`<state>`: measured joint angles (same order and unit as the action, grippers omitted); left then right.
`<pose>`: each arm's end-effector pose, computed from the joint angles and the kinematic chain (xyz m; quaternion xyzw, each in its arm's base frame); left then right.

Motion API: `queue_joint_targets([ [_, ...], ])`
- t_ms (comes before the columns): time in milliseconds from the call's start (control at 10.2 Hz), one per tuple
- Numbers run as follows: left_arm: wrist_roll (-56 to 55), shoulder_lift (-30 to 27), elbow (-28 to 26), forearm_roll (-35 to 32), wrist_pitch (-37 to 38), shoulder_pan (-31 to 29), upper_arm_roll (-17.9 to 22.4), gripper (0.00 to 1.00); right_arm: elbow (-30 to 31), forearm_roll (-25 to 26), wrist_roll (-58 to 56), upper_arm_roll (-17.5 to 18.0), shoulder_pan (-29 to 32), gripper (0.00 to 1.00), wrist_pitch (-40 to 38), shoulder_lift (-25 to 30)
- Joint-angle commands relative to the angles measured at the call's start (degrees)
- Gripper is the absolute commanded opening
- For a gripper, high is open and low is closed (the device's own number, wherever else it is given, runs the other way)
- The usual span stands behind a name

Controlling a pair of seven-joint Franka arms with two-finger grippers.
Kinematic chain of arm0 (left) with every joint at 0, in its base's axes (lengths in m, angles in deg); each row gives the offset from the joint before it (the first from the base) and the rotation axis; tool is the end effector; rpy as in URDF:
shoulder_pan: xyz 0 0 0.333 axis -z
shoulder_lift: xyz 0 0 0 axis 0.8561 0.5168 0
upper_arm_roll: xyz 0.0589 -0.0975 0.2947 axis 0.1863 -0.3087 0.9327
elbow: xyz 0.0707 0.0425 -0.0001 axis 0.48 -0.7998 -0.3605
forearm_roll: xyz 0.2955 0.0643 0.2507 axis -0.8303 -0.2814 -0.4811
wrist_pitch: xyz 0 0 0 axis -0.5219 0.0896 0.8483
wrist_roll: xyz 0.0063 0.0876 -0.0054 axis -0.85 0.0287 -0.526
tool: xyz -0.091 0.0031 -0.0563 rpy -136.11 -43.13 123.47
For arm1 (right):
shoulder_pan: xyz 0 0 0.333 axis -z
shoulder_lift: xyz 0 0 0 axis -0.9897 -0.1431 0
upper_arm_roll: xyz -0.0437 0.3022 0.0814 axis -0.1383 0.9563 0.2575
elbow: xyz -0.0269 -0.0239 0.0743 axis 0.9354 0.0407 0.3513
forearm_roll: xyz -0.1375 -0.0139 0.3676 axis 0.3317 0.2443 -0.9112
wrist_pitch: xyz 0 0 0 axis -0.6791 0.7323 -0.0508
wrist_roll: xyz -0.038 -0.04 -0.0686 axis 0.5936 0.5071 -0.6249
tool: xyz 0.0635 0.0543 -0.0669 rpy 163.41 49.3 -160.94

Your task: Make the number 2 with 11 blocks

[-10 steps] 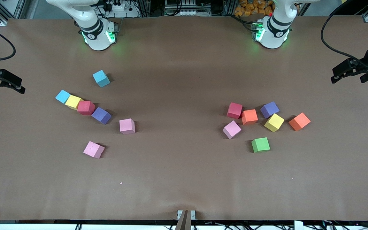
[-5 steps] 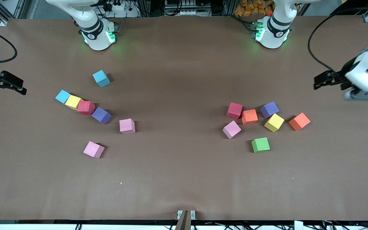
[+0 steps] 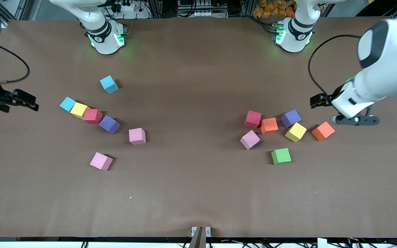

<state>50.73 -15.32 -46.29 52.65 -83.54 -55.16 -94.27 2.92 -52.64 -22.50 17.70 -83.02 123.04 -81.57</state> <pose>0.5656 -0.0820 0.4585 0.9965 -0.0071 -0.0833 0.0060 0.5949 -0.0208 0.5665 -0.9997 -0.0217 0.0063 0.0072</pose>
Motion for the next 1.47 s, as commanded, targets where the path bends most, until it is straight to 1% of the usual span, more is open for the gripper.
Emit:
queue_joint_targets([
  [0,-4.4,2.9,-1.3,1.1,-3.5,0.6,-0.3,1.0,3.7,-0.2,0.0,0.0,-1.6,1.0,5.2,-1.1],
  [98,-5.8,4.5,-1.4,1.1,-4.9,1.2,-0.5,1.0,4.9,-0.2,0.0,0.0,-2.2,1.0,8.1,-2.1],
  [293,-6.9,7.4,-1.3,1.1,-6.9,1.6,-0.6,1.0,6.8,-0.2,0.0,0.0,-3.1,1.0,15.0,-6.0],
  [489,-8.1,10.2,-1.1,1.2,-9.9,2.0,-1.3,1.0,6.7,-0.2,-0.1,0.0,-4.2,1.0,20.3,-10.4],
  [587,-10.6,11.8,-0.8,1.1,-11.7,2.5,-1.4,1.0,6.4,-0.1,-1.4,0.0,-4.6,1.0,22.8,-13.1],
  [685,-11.0,12.9,-0.6,1.2,-12.9,3.4,-1.4,1.0,5.6,-0.2,-5.8,0.0,-5.2,1.0,24.5,-15.5],
  [783,-11.1,14.0,-0.4,1.2,-13.6,3.4,-1.4,1.0,5.3,-0.6,-9.0,0.2,-4.6,1.0,26.6,-17.7],
  [978,-11.6,15.8,-0.1,1.9,-13.7,3.5,-1.5,1.0,5.5,-5.2,-15.9,0.1,-4.5,1.0,29.4,-21.6],
  [1076,-12.2,16.2,-0.3,2.3,-13.7,3.5,-1.7,1.0,5.8,-5.8,-18.3,0.0,-4.5,1.0,32.1,-22.7],
  [1370,-15.9,18.4,-0.1,2.3,-15.4,5.8,-2.4,1.0,4.4,-5.2,-34.4,-0.1,-4.3,1.0,33.1,-24.4],
])
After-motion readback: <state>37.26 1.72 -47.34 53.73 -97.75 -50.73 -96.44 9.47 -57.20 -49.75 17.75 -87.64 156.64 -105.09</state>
